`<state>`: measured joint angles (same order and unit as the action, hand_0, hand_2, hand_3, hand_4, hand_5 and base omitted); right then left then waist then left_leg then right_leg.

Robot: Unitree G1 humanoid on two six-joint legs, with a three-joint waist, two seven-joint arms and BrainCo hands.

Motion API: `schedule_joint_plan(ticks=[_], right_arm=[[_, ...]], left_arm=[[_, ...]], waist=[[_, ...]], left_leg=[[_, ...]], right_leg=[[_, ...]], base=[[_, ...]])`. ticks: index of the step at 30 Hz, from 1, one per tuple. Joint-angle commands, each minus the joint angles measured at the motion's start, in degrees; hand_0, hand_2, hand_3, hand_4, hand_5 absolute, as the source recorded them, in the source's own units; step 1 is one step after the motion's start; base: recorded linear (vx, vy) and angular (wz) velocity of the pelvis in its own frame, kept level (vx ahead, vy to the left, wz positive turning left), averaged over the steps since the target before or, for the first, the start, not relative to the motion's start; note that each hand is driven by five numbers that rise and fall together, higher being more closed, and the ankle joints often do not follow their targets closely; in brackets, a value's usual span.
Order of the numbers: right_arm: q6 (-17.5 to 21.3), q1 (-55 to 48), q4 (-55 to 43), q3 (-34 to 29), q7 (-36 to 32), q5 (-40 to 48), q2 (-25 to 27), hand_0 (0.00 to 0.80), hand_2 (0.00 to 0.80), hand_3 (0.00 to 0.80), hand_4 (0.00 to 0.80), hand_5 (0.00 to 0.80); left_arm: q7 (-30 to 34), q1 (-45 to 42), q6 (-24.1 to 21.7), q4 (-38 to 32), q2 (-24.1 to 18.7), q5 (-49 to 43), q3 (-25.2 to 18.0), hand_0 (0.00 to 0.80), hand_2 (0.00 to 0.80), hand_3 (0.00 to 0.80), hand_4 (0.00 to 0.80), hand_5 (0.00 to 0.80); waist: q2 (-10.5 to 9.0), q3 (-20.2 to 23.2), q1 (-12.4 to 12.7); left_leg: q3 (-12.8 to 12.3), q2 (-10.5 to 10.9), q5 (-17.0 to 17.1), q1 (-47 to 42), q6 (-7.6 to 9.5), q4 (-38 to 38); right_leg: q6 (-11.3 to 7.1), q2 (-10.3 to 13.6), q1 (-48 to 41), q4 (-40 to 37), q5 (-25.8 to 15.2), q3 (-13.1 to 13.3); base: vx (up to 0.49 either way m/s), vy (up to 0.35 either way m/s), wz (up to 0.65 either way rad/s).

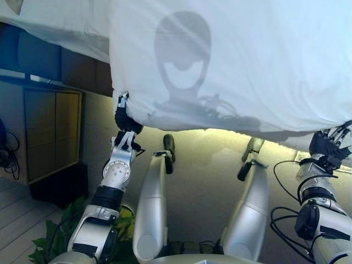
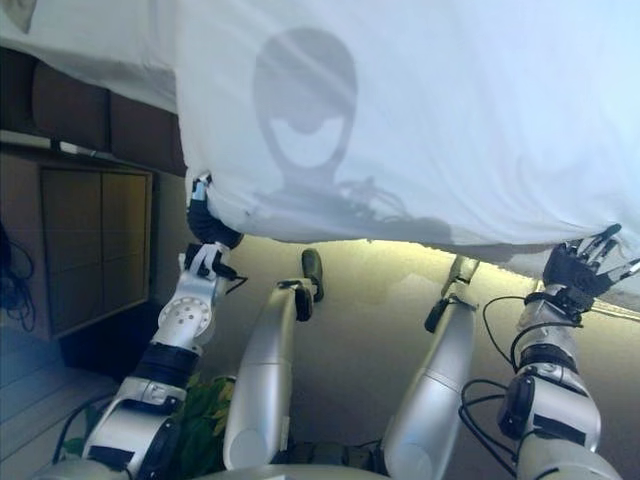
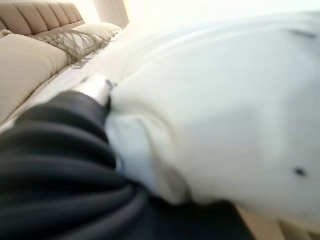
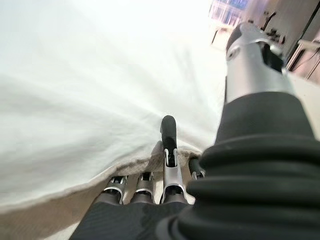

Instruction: Make the bed neatly

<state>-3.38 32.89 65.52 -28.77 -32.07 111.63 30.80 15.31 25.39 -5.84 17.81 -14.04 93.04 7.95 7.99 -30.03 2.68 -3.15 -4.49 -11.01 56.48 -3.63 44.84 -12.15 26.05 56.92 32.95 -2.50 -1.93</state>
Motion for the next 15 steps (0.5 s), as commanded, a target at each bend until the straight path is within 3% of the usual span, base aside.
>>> schedule_joint_plan(ticks=[1,5,8,15], right_arm=[[-2.92,-1.14,1.64,2.27,0.29,1.37,3.43,0.000,0.000,0.000,0.000,0.000],[-2.24,-0.57,-0.61,4.80,2.19,1.37,0.54,0.000,0.000,0.000,0.000,0.000],[0.63,-0.36,-4.45,7.17,4.54,1.37,-0.85,0.000,0.000,0.000,0.000,0.000],[3.49,0.17,-10.99,10.72,-0.20,1.37,-0.54,0.000,0.000,0.000,0.000,0.000]], left_arm=[[2.65,0.43,-2.94,-1.67,2.07,-0.62,-3.71,0.800,0.800,0.800,0.800,0.800],[1.42,-0.16,-3.77,-4.18,3.03,0.73,-2.53,0.800,0.800,0.800,0.800,0.800],[0.20,-0.26,-4.70,-6.09,3.52,0.77,-2.00,0.800,0.800,0.800,0.800,0.800],[-0.53,-1.93,-5.63,-8.73,4.27,-1.19,-0.19,0.800,0.800,0.800,0.800,0.800]], waist=[[5.25,0.24,0.94],[6.05,0.24,0.73],[6.26,0.24,0.39],[6.56,0.24,0.74]], left_leg=[[4.53,-0.42,9.49,1.79,-3.05,-6.49],[3.83,-0.15,9.93,2.29,-2.99,-6.92],[3.05,-0.32,10.57,2.99,-2.91,-7.11],[3.20,-0.08,8.71,3.12,-3.21,-5.66]], right_leg=[[0.17,0.65,2.02,9.46,3.63,4.90],[0.27,0.76,3.30,8.90,2.95,5.53],[0.60,0.95,4.49,8.74,2.24,5.77],[0.18,1.55,5.24,11.50,4.29,6.69]], base=[[0.015,0.076,0.05],[-0.004,0.088,-0.05],[-0.007,0.081,-0.05],[0.007,-0.002,0.01]])
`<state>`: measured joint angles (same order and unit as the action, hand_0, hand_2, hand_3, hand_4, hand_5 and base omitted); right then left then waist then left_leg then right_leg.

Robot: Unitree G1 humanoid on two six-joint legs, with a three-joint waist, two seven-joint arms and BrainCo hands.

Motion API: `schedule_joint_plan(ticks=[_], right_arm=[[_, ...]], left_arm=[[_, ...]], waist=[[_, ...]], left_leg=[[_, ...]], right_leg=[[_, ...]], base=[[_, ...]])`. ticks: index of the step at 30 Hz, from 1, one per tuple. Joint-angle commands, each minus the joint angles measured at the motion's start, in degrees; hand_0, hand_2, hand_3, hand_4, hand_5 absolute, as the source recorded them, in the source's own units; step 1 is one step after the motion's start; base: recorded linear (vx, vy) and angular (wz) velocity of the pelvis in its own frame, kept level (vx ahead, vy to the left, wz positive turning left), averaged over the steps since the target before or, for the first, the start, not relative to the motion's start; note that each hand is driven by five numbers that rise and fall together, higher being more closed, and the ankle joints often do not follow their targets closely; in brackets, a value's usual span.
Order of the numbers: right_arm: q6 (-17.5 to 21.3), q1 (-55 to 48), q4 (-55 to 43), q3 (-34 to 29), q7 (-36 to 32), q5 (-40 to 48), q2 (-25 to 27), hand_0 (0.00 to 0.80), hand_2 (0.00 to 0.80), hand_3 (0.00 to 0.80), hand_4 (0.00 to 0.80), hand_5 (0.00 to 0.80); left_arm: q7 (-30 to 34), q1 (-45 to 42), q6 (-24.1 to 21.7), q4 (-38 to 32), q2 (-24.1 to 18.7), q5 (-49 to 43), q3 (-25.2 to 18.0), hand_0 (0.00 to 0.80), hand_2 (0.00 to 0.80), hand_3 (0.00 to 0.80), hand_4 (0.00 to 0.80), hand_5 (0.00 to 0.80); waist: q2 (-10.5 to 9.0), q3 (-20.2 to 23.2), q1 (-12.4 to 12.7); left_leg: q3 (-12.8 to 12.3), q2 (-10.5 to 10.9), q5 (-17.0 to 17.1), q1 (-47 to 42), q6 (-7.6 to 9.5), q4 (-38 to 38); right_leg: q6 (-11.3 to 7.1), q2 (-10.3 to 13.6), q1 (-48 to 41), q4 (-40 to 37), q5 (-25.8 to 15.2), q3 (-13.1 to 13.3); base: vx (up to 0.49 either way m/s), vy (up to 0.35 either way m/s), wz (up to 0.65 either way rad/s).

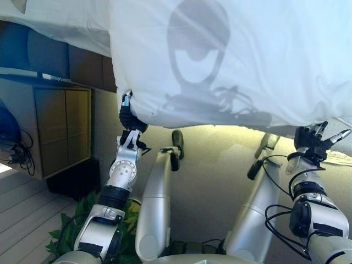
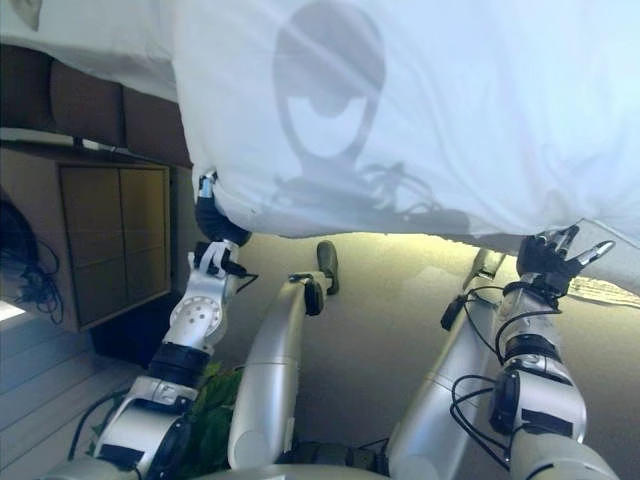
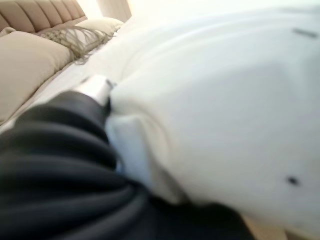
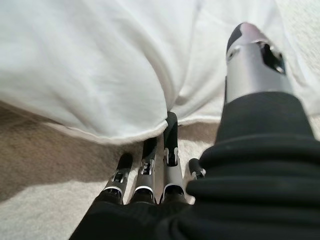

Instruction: Make the bed neatly

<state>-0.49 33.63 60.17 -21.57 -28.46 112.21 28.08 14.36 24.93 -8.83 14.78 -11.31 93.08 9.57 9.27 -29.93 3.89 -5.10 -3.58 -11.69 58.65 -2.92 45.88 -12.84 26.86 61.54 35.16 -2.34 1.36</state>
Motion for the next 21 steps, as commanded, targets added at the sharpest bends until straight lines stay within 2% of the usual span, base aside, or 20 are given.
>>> schedule_joint_plan(ticks=[1,8,9,10,11,16,21], right_arm=[[0.58,-0.46,-6.65,3.58,-4.31,0.79,2.04,0.000,0.000,0.000,0.000,0.000],[0.32,1.08,-11.84,5.60,-5.43,0.79,1.16,0.000,0.000,0.000,0.000,0.000],[0.17,1.42,-12.22,5.84,-5.72,0.79,1.07,0.110,0.110,0.110,0.110,0.110],[-0.08,1.83,-12.42,6.16,-6.11,0.79,1.27,0.398,0.398,0.398,0.398,0.398],[-0.53,2.06,-12.61,6.43,-6.41,0.79,1.53,0.800,0.800,0.800,0.800,0.800],[-0.58,2.34,-13.26,7.32,-8.59,0.79,1.86,0.800,0.800,0.800,0.800,0.800],[-0.98,0.76,-12.68,6.68,-7.30,-0.47,1.14,0.800,0.800,0.800,0.800,0.800]], left_arm=[[0.01,-1.52,-2.42,-5.98,1.45,-1.11,-1.79,0.800,0.800,0.800,0.800,0.800],[-0.53,-0.43,-1.40,-5.10,1.25,-2.42,-1.30,0.800,0.800,0.800,0.800,0.800],[-0.38,-0.15,-1.55,-4.81,1.33,-2.80,-1.18,0.800,0.800,0.800,0.800,0.800],[-0.20,0.11,-1.50,-4.53,1.34,-3.07,-1.16,0.800,0.800,0.800,0.800,0.800],[-0.09,0.17,-1.47,-4.46,1.38,-3.28,-1.21,0.800,0.800,0.800,0.800,0.800],[0.21,0.07,-1.03,-4.08,1.25,-3.28,-1.20,0.800,0.800,0.800,0.800,0.800],[-0.01,0.16,-0.28,-3.56,0.81,-2.72,-2.03,0.800,0.800,0.800,0.800,0.800]], waist=[[5.12,0.13,-0.31],[3.62,0.13,0.34],[3.53,0.13,0.39],[3.47,0.13,0.50],[3.48,0.13,0.53],[3.48,0.13,0.83],[2.92,0.13,0.80]], left_leg=[[5.32,-0.84,9.51,1.30,-3.89,-6.60],[6.43,-0.59,9.38,2.00,-3.83,-5.86],[6.51,-0.58,9.38,2.05,-3.82,-5.84],[6.59,-0.61,9.40,1.99,-3.79,-5.86],[6.63,-0.55,9.39,2.01,-3.78,-5.84],[6.80,-0.04,9.10,1.85,-3.76,-5.35],[7.06,-0.11,9.18,0.35,-3.79,-5.83]], right_leg=[[0.89,0.79,0.83,9.42,3.92,3.28],[0.43,1.00,0.44,9.64,3.64,1.93],[0.38,1.05,0.49,9.69,3.59,1.83],[0.30,1.20,0.48,9.80,3.59,1.75],[0.28,1.28,0.50,9.85,3.61,1.73],[0.23,1.49,0.32,10.40,3.69,1.61],[0.10,1.46,-1.38,9.84,3.47,1.21]], base=[[-0.002,-0.083,0.07],[-0.017,-0.088,0.08],[-0.009,-0.035,0.08],[-0.006,-0.017,0.06],[-0.007,-0.002,0.04],[0.000,0.000,0.00],[0.000,0.000,0.00]])
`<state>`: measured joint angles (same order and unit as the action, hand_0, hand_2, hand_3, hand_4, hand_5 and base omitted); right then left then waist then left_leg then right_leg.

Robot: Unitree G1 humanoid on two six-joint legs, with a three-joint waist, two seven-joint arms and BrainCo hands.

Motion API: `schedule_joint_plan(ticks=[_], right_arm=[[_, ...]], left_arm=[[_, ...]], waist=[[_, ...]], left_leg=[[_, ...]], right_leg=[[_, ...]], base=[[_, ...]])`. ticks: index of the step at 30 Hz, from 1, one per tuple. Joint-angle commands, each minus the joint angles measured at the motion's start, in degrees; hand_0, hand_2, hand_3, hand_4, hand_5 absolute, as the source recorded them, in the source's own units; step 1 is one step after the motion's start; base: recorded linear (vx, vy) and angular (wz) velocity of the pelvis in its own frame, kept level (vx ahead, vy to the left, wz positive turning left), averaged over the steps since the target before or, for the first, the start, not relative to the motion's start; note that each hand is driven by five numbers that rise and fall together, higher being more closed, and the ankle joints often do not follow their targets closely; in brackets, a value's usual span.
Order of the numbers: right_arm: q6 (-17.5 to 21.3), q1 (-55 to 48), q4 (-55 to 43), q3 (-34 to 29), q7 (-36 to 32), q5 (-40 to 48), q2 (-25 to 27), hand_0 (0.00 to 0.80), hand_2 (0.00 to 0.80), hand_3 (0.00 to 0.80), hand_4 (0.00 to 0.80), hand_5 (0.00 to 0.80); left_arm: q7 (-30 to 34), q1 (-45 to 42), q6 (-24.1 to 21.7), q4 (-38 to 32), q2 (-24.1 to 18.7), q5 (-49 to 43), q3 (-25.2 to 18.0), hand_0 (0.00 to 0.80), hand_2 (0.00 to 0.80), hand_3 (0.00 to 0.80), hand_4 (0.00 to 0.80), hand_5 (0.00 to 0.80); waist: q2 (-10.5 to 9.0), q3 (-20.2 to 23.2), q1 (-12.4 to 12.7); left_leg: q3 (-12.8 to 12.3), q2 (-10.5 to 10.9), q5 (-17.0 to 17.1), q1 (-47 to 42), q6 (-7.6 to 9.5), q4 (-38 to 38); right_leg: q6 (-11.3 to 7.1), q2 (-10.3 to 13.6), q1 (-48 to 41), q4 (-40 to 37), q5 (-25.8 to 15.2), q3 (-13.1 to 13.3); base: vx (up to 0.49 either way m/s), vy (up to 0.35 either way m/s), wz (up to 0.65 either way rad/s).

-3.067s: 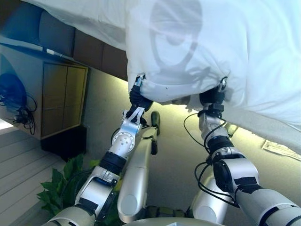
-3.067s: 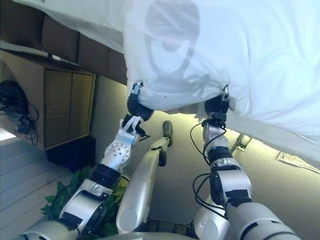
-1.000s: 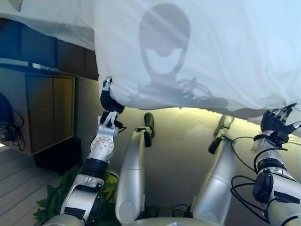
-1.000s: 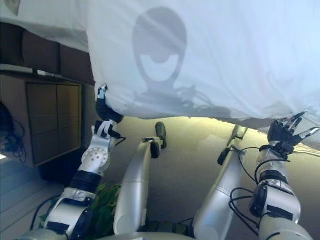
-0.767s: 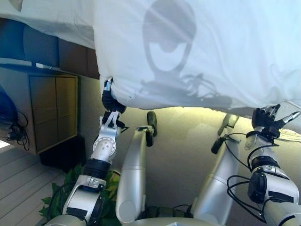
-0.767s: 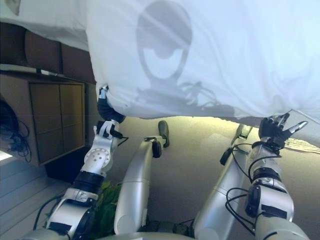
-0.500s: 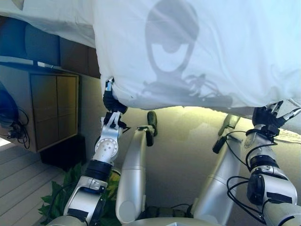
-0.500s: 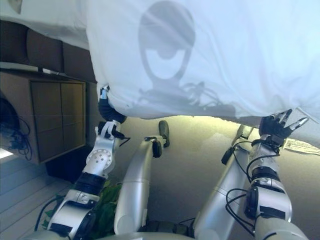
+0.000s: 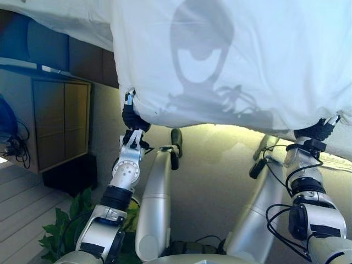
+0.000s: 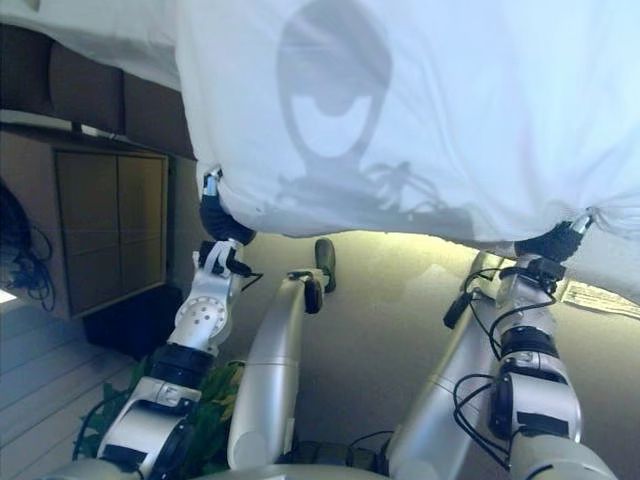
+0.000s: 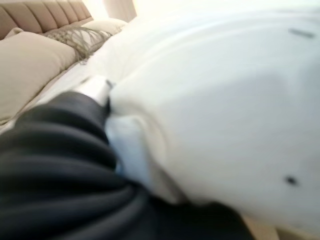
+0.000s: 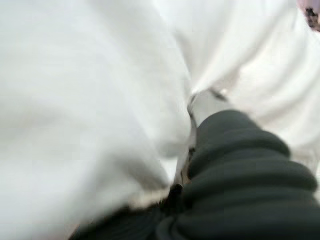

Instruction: Make the bed neatly

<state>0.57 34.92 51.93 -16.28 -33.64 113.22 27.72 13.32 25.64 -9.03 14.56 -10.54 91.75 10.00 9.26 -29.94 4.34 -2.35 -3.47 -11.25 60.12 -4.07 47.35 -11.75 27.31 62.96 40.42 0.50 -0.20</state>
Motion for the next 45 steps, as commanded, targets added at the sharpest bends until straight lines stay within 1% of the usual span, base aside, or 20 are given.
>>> schedule_joint_plan(ticks=[1,2,4,7,12,17,21,25,26,30,31,32,34,36,39,40,41,42,43,45], right_arm=[[-2.39,-0.97,-4.02,1.28,-2.28,-1.35,1.25,0.800,0.800,0.800,0.800,0.800],[-3.00,-1.37,-3.46,1.13,-2.62,-0.99,1.03,0.800,0.800,0.800,0.800,0.800],[-4.11,-2.33,-2.45,0.81,-3.91,-0.47,0.45,0.800,0.800,0.800,0.800,0.800],[-5.06,-4.85,-1.53,0.14,-4.53,-0.65,-1.16,0.800,0.800,0.800,0.800,0.800],[-3.59,-7.47,-0.23,-1.44,-0.55,-3.18,-3.74,0.800,0.800,0.800,0.800,0.800],[-0.41,-11.16,-2.13,-2.15,0.68,-10.56,-6.28,0.800,0.800,0.800,0.800,0.800],[-0.12,-14.73,-5.09,-2.64,1.30,-16.10,-7.78,0.800,0.800,0.800,0.800,0.800],[1.62,-17.30,-8.41,-1.57,3.61,-27.36,-8.50,0.800,0.800,0.800,0.800,0.800],[3.22,-18.01,-9.85,-0.37,4.43,-31.02,-9.14,0.800,0.800,0.800,0.800,0.800],[2.94,-18.78,-12.40,2.73,7.01,-34.97,-10.32,0.800,0.800,0.800,0.800,0.800],[2.69,-18.63,-12.91,3.80,8.13,-35.32,-10.67,0.800,0.800,0.800,0.800,0.800],[2.55,-18.52,-13.63,4.77,9.52,-35.32,-11.28,0.800,0.800,0.800,0.800,0.800],[2.16,-18.50,-14.88,5.72,10.91,-33.53,-12.32,0.800,0.800,0.800,0.800,0.800],[3.33,-19.14,-16.10,6.20,12.32,-33.40,-13.35,0.800,0.800,0.800,0.800,0.800],[3.96,-20.62,-18.32,6.03,14.44,-33.40,-14.80,0.800,0.800,0.800,0.800,0.800],[3.86,-21.06,-18.96,5.76,14.70,-33.87,-15.07,0.800,0.800,0.800,0.800,0.800],[4.08,-21.31,-19.60,6.04,15.14,-34.33,-15.06,0.800,0.800,0.800,0.800,0.800],[4.31,-21.81,-20.37,6.43,15.89,-34.40,-15.14,0.800,0.800,0.800,0.800,0.800],[4.21,-22.68,-21.07,6.49,16.38,-34.29,-15.59,0.800,0.800,0.800,0.800,0.800],[4.14,-25.41,-21.75,6.26,16.17,-34.36,-16.88,0.800,0.800,0.800,0.800,0.800]], left_arm=[[1.17,-0.65,0.08,-3.09,0.07,-1.50,-2.64,0.800,0.800,0.800,0.800,0.800],[1.26,-0.73,0.15,-2.76,0.13,-1.66,-2.77,0.800,0.800,0.800,0.800,0.800],[1.33,-0.59,0.14,-2.04,0.15,-1.70,-3.02,0.800,0.800,0.800,0.800,0.800],[0.63,-0.80,0.52,-0.71,0.10,-1.14,-3.80,0.800,0.800,0.800,0.800,0.800],[-1.11,-0.72,-0.23,2.20,0.06,-0.81,-5.33,0.800,0.800,0.800,0.800,0.800],[-3.50,-1.69,-1.97,5.41,-0.45,-3.12,-7.13,0.800,0.800,0.800,0.800,0.800],[-5.30,-3.24,-2.55,7.28,-0.66,-6.97,-8.24,0.800,0.800,0.800,0.800,0.800],[-6.28,-5.49,-2.72,9.01,-1.05,-11.75,-9.12,0.800,0.800,0.800,0.800,0.800],[-6.88,-6.35,-2.01,9.62,-1.03,-13.13,-9.44,0.800,0.800,0.800,0.800,0.800],[-5.31,-8.11,1.49,12.81,-0.49,-12.24,-10.78,0.800,0.800,0.800,0.800,0.800],[-4.71,-8.31,2.89,13.81,-0.21,-10.64,-11.40,0.800,0.800,0.800,0.800,0.800],[-4.05,-8.69,4.44,15.00,-0.04,-8.61,-12.20,0.800,0.800,0.800,0.800,0.800],[-2.91,-9.31,6.20,16.15,0.13,-6.68,-13.09,0.800,0.800,0.800,0.800,0.800],[-1.65,-10.60,7.02,16.52,0.49,-6.96,-13.20,0.800,0.800,0.800,0.800,0.800],[-1.05,-12.19,8.11,16.07,1.57,-7.02,-12.20,0.800,0.800,0.800,0.800,0.800],[-1.13,-12.79,8.53,16.02,1.78,-7.52,-12.06,0.800,0.800,0.800,0.800,0.800],[-1.60,-13.34,8.75,15.95,1.86,-7.49,-12.02,0.800,0.800,0.800,0.800,0.800],[-2.59,-14.07,9.21,15.97,1.81,-7.16,-12.20,0.800,0.800,0.800,0.800,0.800],[-3.53,-14.70,9.75,16.50,1.51,-6.91,-12.63,0.800,0.800,0.800,0.800,0.800],[-4.30,-15.69,9.97,18.06,0.66,-7.42,-13.09,0.800,0.800,0.800,0.800,0.800]], waist=[[2.75,0.14,0.36],[2.54,0.14,0.30],[2.17,0.14,0.12],[1.21,0.14,-0.49],[-0.17,0.14,-1.91],[-1.81,0.14,-3.73],[-3.08,0.14,-4.46],[-4.24,1.70,-4.17],[-4.72,2.76,-3.67],[-5.68,5.60,-2.49],[-5.82,6.47,-2.11],[-5.81,7.30,-1.78],[-5.84,8.57,-1.60],[-5.64,9.53,-1.46],[-5.30,11.37,-1.38],[-5.35,11.79,-1.17],[-5.36,12.00,-1.05],[-5.19,12.17,-1.00],[-5.30,12.71,-1.16],[-5.62,13.91,-1.30]], left_leg=[[4.39,-0.34,8.84,-1.67,-2.71,-7.60],[4.44,-0.51,8.92,-2.35,-2.81,-7.97],[4.37,-0.80,10.75,-2.85,-2.77,-9.37],[4.41,-1.48,11.29,-5.89,-3.18,-11.01],[3.90,-3.01,12.47,-12.24,-3.95,-14.82],[2.76,-3.87,13.22,-20.15,-4.55,-19.07],[2.04,-4.69,13.91,-26.02,-4.67,-22.30],[1.93,-5.41,14.93,-30.23,-4.75,-26.01],[2.00,-5.62,15.20,-31.47,-4.79,-27.12],[2.86,-5.76,15.26,-34.25,-4.84,-28.72],[3.17,-5.54,15.46,-34.62,-4.76,-28.82],[3.43,-5.50,14.36,-35.46,-4.84,-28.22],[3.56,-4.82,13.77,-36.28,-4.62,-27.86],[3.29,-3.86,12.57,-36.99,-4.37,-26.90],[2.17,-1.31,10.37,-38.88,-3.37,-26.26],[1.94,-0.42,9.57,-39.37,-3.03,-26.08],[1.86,0.11,9.12,-39.85,-2.52,-25.97],[1.80,0.38,8.28,-40.56,-2.02,-25.63],[1.52,0.99,8.63,-40.96,-1.22,-25.92],[0.28,1.65,8.93,-42.87,0.50,-27.32]], right_leg=[[-1.07,1.00,-3.41,4.20,0.54,2.61],[-1.15,1.00,-4.16,3.67,0.43,2.40],[-0.70,1.10,-4.93,1.68,-1.52,1.60],[-0.85,0.90,-8.29,-0.65,-2.27,1.07],[-1.20,0.60,-15.01,-5.80,-3.75,0.26],[-1.65,0.19,-23.56,-12.13,-5.76,-0.65],[-2.22,0.38,-29.98,-16.35,-6.90,-1.62],[-2.74,0.34,-34.69,-20.42,-8.02,-2.97],[-2.87,0.27,-36.43,-21.64,-8.05,-3.58],[-2.94,0.31,-41.34,-24.75,-8.17,-5.27],[-2.86,0.63,-42.15,-25.34,-8.67,-5.36],[-2.83,1.01,-43.42,-25.38,-8.10,-5.52],[-2.74,1.89,-44.71,-26.30,-8.83,-5.39],[-2.74,2.97,-46.29,-27.41,-9.54,-5.23],[-3.15,5.27,-49.18,-31.39,-12.95,-5.22],[-3.14,5.72,-49.64,-32.10,-13.90,-5.91],[-2.96,5.76,-49.46,-31.56,-14.04,-6.48],[-2.65,5.22,-49.12,-29.82,-12.86,-6.36],[-2.15,4.35,-48.40,-27.67,-11.74,-5.91],[-1.21,1.39,-48.02,-22.03,-8.55,-6.50]], base=[[0.000,0.000,0.00],[0.000,0.000,0.00],[-0.051,0.025,0.03],[0.024,0.021,0.01],[0.046,0.045,-0.03],[0.055,0.051,-0.07],[0.065,-0.004,-0.12],[0.059,-0.051,-0.04],[0.059,-0.079,-0.04],[0.077,-0.054,-0.01],[0.113,0.007,0.01],[0.117,0.028,-0.01],[0.104,0.094,-0.01],[0.071,0.147,0.05],[0.041,0.147,0.04],[-0.013,0.179,0.07],[-0.005,0.212,0.03],[0.004,0.220,-0.04],[0.043,0.206,-0.12],[0.040,0.173,-0.10]])
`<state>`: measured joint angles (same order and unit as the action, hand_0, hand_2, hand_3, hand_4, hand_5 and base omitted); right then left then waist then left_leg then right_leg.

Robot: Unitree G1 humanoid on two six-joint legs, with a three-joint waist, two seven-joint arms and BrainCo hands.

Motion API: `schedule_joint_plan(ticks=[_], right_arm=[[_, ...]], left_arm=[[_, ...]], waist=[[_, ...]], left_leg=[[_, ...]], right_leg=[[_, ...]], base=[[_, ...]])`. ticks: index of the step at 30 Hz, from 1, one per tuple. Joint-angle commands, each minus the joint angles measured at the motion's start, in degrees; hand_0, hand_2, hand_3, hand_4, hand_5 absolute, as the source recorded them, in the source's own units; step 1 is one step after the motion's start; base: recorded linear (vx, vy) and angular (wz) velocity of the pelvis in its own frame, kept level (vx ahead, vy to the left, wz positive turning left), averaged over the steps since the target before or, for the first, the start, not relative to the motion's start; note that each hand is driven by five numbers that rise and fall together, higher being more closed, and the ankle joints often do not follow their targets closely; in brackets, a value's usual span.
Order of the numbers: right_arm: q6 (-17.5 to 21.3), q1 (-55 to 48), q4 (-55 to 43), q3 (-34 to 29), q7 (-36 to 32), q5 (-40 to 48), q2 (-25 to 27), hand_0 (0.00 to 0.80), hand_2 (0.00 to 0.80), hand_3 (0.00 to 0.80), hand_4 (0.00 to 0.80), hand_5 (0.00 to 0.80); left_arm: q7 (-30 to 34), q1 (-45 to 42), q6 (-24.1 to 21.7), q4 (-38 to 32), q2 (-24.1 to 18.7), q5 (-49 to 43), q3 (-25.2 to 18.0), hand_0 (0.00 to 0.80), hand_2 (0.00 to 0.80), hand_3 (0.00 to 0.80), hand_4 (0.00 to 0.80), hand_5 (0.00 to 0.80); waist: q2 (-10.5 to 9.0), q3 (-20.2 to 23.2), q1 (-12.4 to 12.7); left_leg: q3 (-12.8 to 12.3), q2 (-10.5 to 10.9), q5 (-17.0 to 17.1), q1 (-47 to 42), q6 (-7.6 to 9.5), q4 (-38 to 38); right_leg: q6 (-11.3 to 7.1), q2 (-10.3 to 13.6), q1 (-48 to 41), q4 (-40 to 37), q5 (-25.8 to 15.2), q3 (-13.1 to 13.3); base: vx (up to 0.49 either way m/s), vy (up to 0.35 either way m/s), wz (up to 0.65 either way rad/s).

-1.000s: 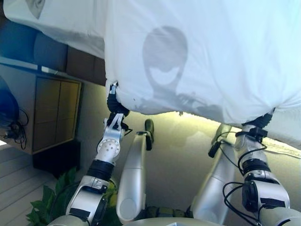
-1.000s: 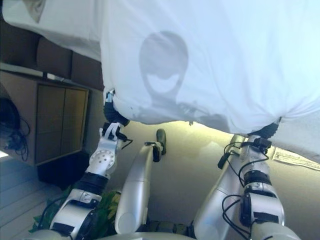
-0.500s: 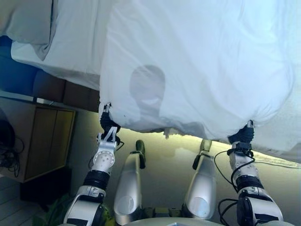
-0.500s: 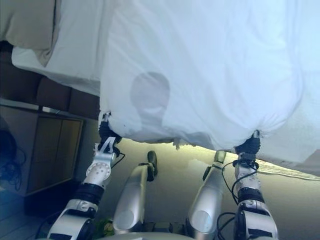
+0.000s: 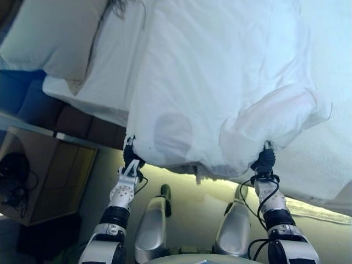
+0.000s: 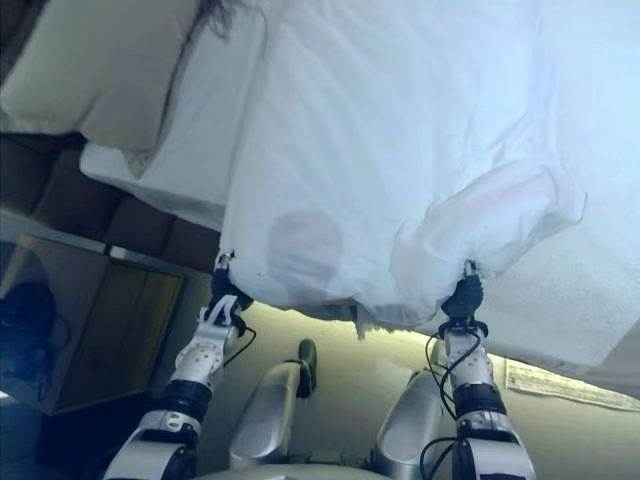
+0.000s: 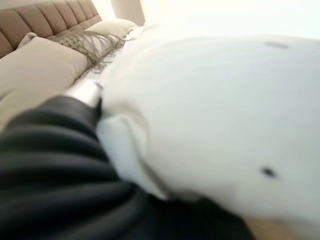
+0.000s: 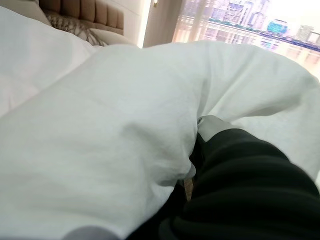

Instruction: Make the bed neatly

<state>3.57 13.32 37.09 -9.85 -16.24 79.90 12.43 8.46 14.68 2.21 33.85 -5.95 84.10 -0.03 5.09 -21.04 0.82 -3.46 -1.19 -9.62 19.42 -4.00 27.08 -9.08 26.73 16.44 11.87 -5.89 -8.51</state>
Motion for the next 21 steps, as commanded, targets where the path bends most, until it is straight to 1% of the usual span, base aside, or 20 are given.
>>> schedule_joint_plan(ticks=[1,2,3,5,6,7,8,9,11,12,13,15,16,17,18,19,20,21], right_arm=[[1.59,-5.03,-6.82,0.53,-1.35,-0.65,-1.97,0.800,0.800,0.800,0.800,0.800],[2.05,-6.16,-6.58,1.40,-1.30,-0.46,-2.33,0.800,0.800,0.800,0.800,0.800],[2.31,-6.64,-6.40,1.77,-1.14,-0.65,-2.47,0.800,0.800,0.800,0.800,0.800],[3.29,-8.65,-4.70,3.34,-1.72,-0.36,-2.88,0.800,0.800,0.800,0.800,0.800],[3.19,-8.92,-4.36,3.51,-1.86,-0.02,-2.91,0.800,0.800,0.800,0.800,0.800],[2.81,-9.64,-3.03,4.26,-2.94,1.53,-2.31,0.800,0.800,0.800,0.800,0.800],[2.74,-9.67,-2.59,4.56,-3.14,2.01,-1.90,0.800,0.800,0.800,0.800,0.800],[2.73,-9.60,-1.82,5.02,-3.54,2.64,-1.40,0.800,0.800,0.800,0.800,0.800],[3.08,-9.08,-0.43,5.73,-4.21,4.67,-0.83,0.800,0.800,0.800,0.800,0.800],[3.00,-8.98,-0.29,5.77,-3.82,5.49,-0.73,0.800,0.800,0.800,0.800,0.800],[2.34,-8.86,-0.50,5.16,-3.28,6.18,-0.72,0.800,0.800,0.800,0.800,0.800],[2.03,-8.77,-0.64,5.12,-3.50,7.34,-0.04,0.800,0.800,0.800,0.800,0.800],[2.03,-8.56,-0.40,4.97,-3.45,6.86,0.50,0.800,0.800,0.800,0.800,0.800],[1.98,-8.40,-0.11,4.77,-3.01,6.17,0.97,0.800,0.800,0.800,0.800,0.800],[1.81,-8.22,-0.11,4.54,-2.16,5.50,1.42,0.800,0.800,0.800,0.800,0.800],[1.81,-8.03,-0.17,4.67,-1.22,5.19,2.12,0.800,0.800,0.800,0.800,0.800],[1.65,-7.95,-0.45,4.78,-0.57,4.75,2.79,0.800,0.800,0.800,0.800,0.800],[1.51,-7.95,-0.64,4.79,-0.38,4.53,3.05,0.800,0.800,0.800,0.800,0.800]], left_arm=[[0.05,-5.05,-1.76,-0.80,-4.21,-0.60,-3.06,0.800,0.800,0.800,0.800,0.800],[-0.65,-5.09,-2.51,-0.56,-4.43,-1.66,-2.83,0.800,0.800,0.800,0.800,0.800],[-0.89,-5.06,-2.91,-0.43,-4.54,-2.42,-2.68,0.800,0.800,0.800,0.800,0.800],[-1.64,-4.36,-4.20,0.83,-5.10,-4.81,-2.08,0.800,0.800,0.800,0.800,0.800],[-1.79,-4.24,-4.26,1.00,-5.17,-4.91,-2.02,0.800,0.800,0.800,0.800,0.800],[-1.98,-4.00,-4.21,1.41,-5.52,-4.34,-2.14,0.800,0.800,0.800,0.800,0.800],[-1.84,-3.78,-4.12,1.57,-5.67,-3.84,-2.33,0.800,0.800,0.800,0.800,0.800],[-1.22,-3.33,-4.05,1.81,-6.08,-3.00,-2.71,0.800,0.800,0.800,0.800,0.800],[-0.47,-2.61,-3.56,1.90,-6.47,-1.72,-3.16,0.800,0.800,0.800,0.800,0.800],[0.09,-2.54,-3.50,2.16,-6.59,-1.23,-3.08,0.800,0.800,0.800,0.800,0.800],[0.45,-2.56,-3.59,2.49,-6.59,-1.19,-3.00,0.800,0.800,0.800,0.800,0.800],[-0.32,-2.45,-3.97,2.85,-6.56,-1.26,-2.94,0.800,0.800,0.800,0.800,0.800],[-0.14,-2.29,-3.76,3.73,-6.80,1.34,-2.73,0.800,0.800,0.800,0.800,0.800],[0.08,-2.34,-3.32,4.30,-6.99,2.51,-2.77,0.800,0.800,0.800,0.800,0.800],[-0.07,-2.56,-2.77,4.54,-7.29,2.85,-2.98,0.800,0.800,0.800,0.800,0.800],[-0.26,-2.83,-2.36,4.60,-7.51,2.68,-3.11,0.800,0.800,0.800,0.800,0.800],[-0.39,-3.09,-2.15,4.60,-7.56,2.32,-3.16,0.800,0.800,0.800,0.800,0.800],[-0.45,-3.22,-2.07,4.58,-7.56,2.07,-3.18,0.800,0.800,0.800,0.800,0.800]], waist=[[-1.70,5.61,2.31],[-1.85,6.04,2.57],[-1.90,6.22,2.74],[-2.15,7.36,3.42],[-2.14,7.64,3.56],[-2.62,8.06,3.79],[-2.50,8.30,3.88],[-2.98,8.28,3.93],[-3.96,8.35,4.61],[-4.08,8.20,4.76],[-4.20,8.00,4.87],[-4.22,7.58,4.61],[-4.06,7.42,4.12],[-3.89,7.38,4.01],[-3.80,7.44,4.07],[-3.84,7.70,4.30],[-3.87,8.00,4.55],[-3.80,8.18,4.60]], left_leg=[[0.68,-0.41,8.35,-2.99,1.11,-8.68],[0.20,-0.51,8.98,-3.99,1.65,-10.43],[0.06,-0.61,9.57,-4.42,1.93,-11.52],[0.41,-1.14,12.80,-5.39,3.11,-16.51],[0.34,-1.34,13.50,-5.49,3.18,-17.50],[-0.12,-1.54,15.17,-5.67,2.88,-19.62],[-0.24,-1.90,16.17,-5.43,2.69,-20.54],[-0.92,-1.99,17.21,-5.07,2.19,-21.48],[-1.36,-2.33,18.27,-3.98,0.49,-21.82],[-1.90,-2.94,18.97,-3.46,-0.32,-21.91],[-3.04,-4.24,20.26,-2.29,-1.30,-21.86],[-4.92,-6.28,22.67,-0.69,-2.83,-22.34],[-6.27,-7.75,25.54,0.38,-4.10,-23.69],[-6.62,-8.48,27.22,0.90,-4.69,-24.67],[-6.14,-8.79,28.24,1.42,-4.97,-25.25],[-5.09,-8.97,28.49,1.77,-5.00,-25.47],[-3.48,-9.26,28.62,2.21,-5.04,-24.14],[-2.68,-9.45,28.55,2.64,-5.11,-23.23]], right_leg=[[-3.44,0.52,-1.46,8.19,-1.64,1.00],[-3.31,-1.14,-1.71,10.76,-0.61,0.11],[-3.23,-1.97,-1.75,12.19,-0.18,-0.20],[-2.75,-6.57,-2.22,16.61,1.77,-1.73],[-2.65,-7.48,-2.44,17.16,2.21,-2.16],[-2.31,-10.06,-3.88,17.84,4.51,-3.26],[-1.99,-11.54,-4.44,16.89,4.61,-3.73],[-1.42,-13.89,-5.70,15.35,6.13,-4.47],[1.00,-16.89,-10.05,5.80,8.78,-6.53],[1.68,-17.93,-11.58,3.61,9.21,-7.33],[2.43,-19.16,-12.98,2.24,9.94,-7.98],[3.73,-21.25,-15.11,-0.71,10.39,-7.84],[4.35,-22.80,-16.25,-2.73,10.13,-7.33],[4.64,-23.67,-17.19,-4.04,9.77,-7.06],[4.74,-24.11,-17.91,-5.14,9.30,-6.76],[4.75,-24.26,-18.43,-6.16,8.83,-6.51],[4.95,-24.27,-18.65,-6.66,8.77,-6.17],[5.08,-24.34,-18.65,-6.78,8.79,-6.15]], base=[[-0.011,0.131,-0.07],[-0.045,0.091,-0.14],[-0.073,0.060,-0.27],[-0.109,0.018,-0.22],[-0.137,-0.066,-0.02],[-0.141,-0.091,0.07],[-0.206,-0.158,0.16],[-0.223,-0.203,0.02],[-0.179,-0.262,-0.21],[-0.130,-0.235,-0.26],[-0.135,-0.209,-0.14],[-0.122,-0.174,0.01],[-0.081,-0.131,0.05],[-0.066,-0.104,0.18],[-0.059,-0.058,0.27],[-0.093,-0.044,0.23],[-0.108,-0.035,0.02],[-0.124,-0.029,-0.25]])
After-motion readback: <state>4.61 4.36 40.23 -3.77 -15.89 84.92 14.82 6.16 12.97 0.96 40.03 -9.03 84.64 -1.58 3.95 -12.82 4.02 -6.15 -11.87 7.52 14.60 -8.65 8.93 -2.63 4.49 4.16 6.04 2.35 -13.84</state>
